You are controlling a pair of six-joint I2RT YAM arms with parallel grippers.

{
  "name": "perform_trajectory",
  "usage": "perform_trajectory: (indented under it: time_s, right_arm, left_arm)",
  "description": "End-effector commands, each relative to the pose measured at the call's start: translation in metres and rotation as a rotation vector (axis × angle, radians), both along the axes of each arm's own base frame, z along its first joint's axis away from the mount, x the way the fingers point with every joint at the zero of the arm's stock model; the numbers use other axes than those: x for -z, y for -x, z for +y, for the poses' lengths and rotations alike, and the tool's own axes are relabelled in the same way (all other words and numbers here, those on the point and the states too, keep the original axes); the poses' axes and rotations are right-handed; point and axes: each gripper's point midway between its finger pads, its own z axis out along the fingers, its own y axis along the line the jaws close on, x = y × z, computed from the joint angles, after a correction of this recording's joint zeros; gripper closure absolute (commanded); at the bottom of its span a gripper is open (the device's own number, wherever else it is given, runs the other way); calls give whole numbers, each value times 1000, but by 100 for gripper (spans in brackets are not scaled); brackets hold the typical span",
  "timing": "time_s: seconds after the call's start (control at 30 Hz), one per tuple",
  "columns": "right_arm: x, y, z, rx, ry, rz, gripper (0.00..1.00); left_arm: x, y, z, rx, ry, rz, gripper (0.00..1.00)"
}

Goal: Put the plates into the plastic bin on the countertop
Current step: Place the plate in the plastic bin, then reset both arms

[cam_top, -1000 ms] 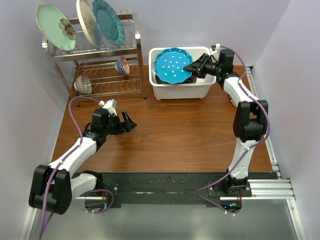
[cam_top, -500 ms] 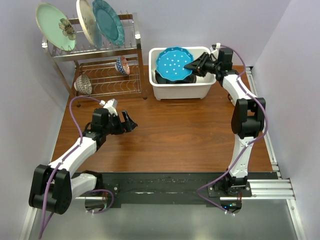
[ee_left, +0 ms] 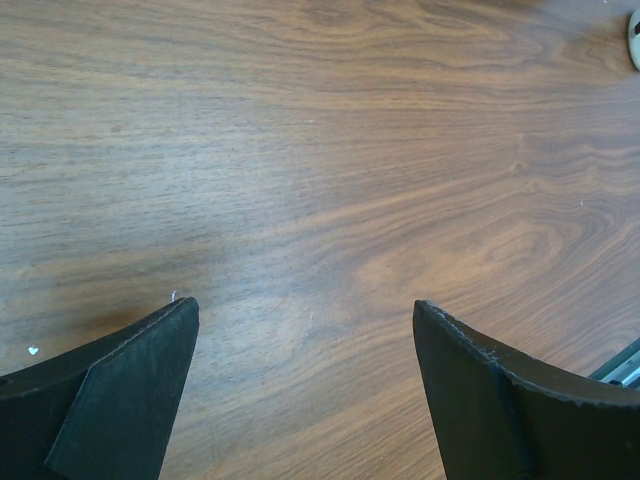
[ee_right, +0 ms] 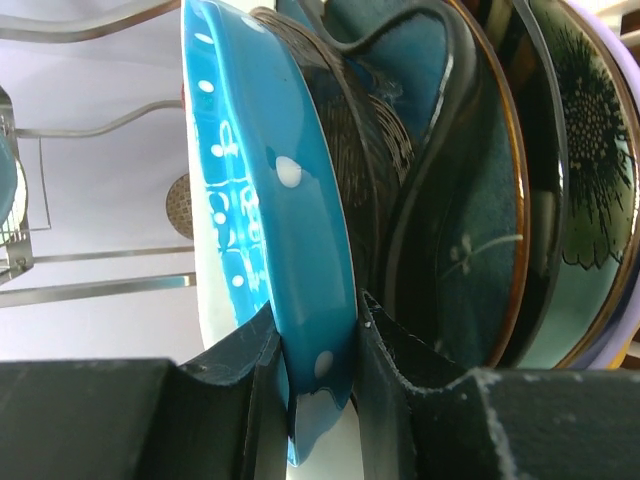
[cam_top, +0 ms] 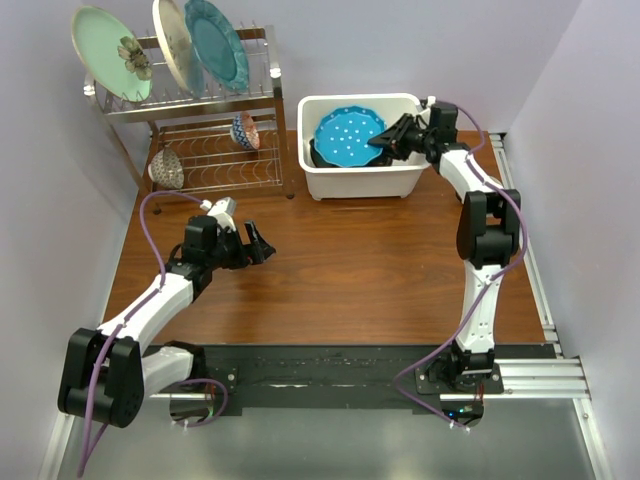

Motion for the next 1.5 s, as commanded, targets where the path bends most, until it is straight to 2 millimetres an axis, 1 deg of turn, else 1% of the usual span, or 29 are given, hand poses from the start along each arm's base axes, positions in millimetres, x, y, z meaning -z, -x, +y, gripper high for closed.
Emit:
perform_trajectory:
  time_s: [0.0, 0.03, 0.07, 0.13, 0.17, 0.23, 0.33, 0.4, 0.43, 0.47, 0.57, 0.6, 0.63, 0.67, 0.73, 0.77, 0.87, 0.9, 0.97, 1.0, 1.07, 1.1, 1.2, 1.23, 1.3, 1.33, 1.4, 1.43, 1.47]
  right_arm:
    - [-51, -13, 0, -1, -8, -148, 98]
    - [-48, -14, 0, 4, -6, -141, 96]
    - [-49, -14, 1, 2, -5, -142, 90]
    - [-48, -15, 0, 5, 6, -140, 85]
    - [-47, -14, 1, 9, 10, -134, 77]
    - [-43, -14, -1, 24, 27, -117, 69]
    - [-40, -13, -5, 39, 63, -103, 61]
    - [-39, -11, -7, 42, 80, -98, 58]
    - [-38, -11, -8, 49, 91, -91, 55]
    - [-41, -10, -9, 47, 101, -101, 53]
    - [-42, -7, -11, 47, 127, -92, 46]
    - [-47, -4, -13, 52, 132, -96, 44]
    - [-48, -2, -13, 53, 136, -95, 42]
    - [-48, 0, -15, 56, 146, -97, 41]
    - [-55, 4, -18, 64, 163, -105, 39]
    - [-63, 8, -19, 70, 169, -117, 38]
    - [-69, 14, -25, 86, 206, -121, 36]
    - [-77, 16, -26, 91, 214, -136, 36]
    - [-81, 19, -32, 105, 242, -143, 35]
    - [-88, 21, -32, 105, 252, -159, 34]
    - [-89, 24, -36, 117, 274, -153, 33]
    - [-95, 24, -37, 116, 290, -169, 33]
    - [-96, 28, -43, 125, 321, -168, 32]
    - [-101, 31, -43, 125, 326, -179, 32]
    - [-102, 34, -46, 128, 342, -185, 32]
    - [-110, 38, -47, 132, 347, -201, 31]
    - [-111, 42, -51, 145, 374, -211, 31]
    - [-119, 45, -53, 149, 380, -229, 30]
    - [-119, 48, -53, 145, 389, -229, 29]
  left_arm:
    - [-19, -12, -1, 16, 9, -73, 8]
    - [-19, -11, -1, 16, 9, -73, 8]
    - [-19, -11, -1, 16, 9, -73, 8]
    - [-19, -12, -2, 17, 10, -74, 8]
    - [-18, -11, -2, 17, 9, -71, 8]
    - [-19, -12, -1, 16, 7, -74, 8]
    - [-19, -12, -1, 16, 6, -76, 8]
    - [-20, -12, -1, 13, 5, -79, 8]
    - [-13, -7, 1, 13, -4, -48, 8]
    - [-14, -7, 1, 13, -5, -51, 8]
    - [-15, -7, 2, 10, -7, -51, 8]
    - [-15, -7, 2, 10, -6, -54, 8]
    - [-15, -7, 2, 10, -7, -53, 8]
    - [-15, -6, 2, 9, -8, -52, 8]
    - [-14, -6, 2, 9, -10, -50, 9]
    - [-14, -6, 2, 8, -9, -50, 9]
    - [-14, -6, 2, 9, -8, -50, 9]
    - [-15, -6, 1, 10, -8, -52, 8]
    - [-15, -7, 2, 8, -8, -53, 8]
    - [-15, -6, 2, 8, -8, -53, 8]
    - [-15, -6, 2, 8, -9, -53, 8]
    - [-15, -6, 3, 6, -11, -54, 7]
    - [-15, -6, 3, 3, -13, -55, 7]
    - [-16, -6, 3, 2, -13, -58, 7]
    - [-15, -6, 4, 1, -14, -56, 6]
    - [-15, -6, 5, -3, -17, -57, 6]
    - [-14, -7, 6, -10, -25, -59, 5]
    - [-14, -6, 7, -12, -27, -57, 5]
    - [-13, -6, 9, -18, -35, -56, 4]
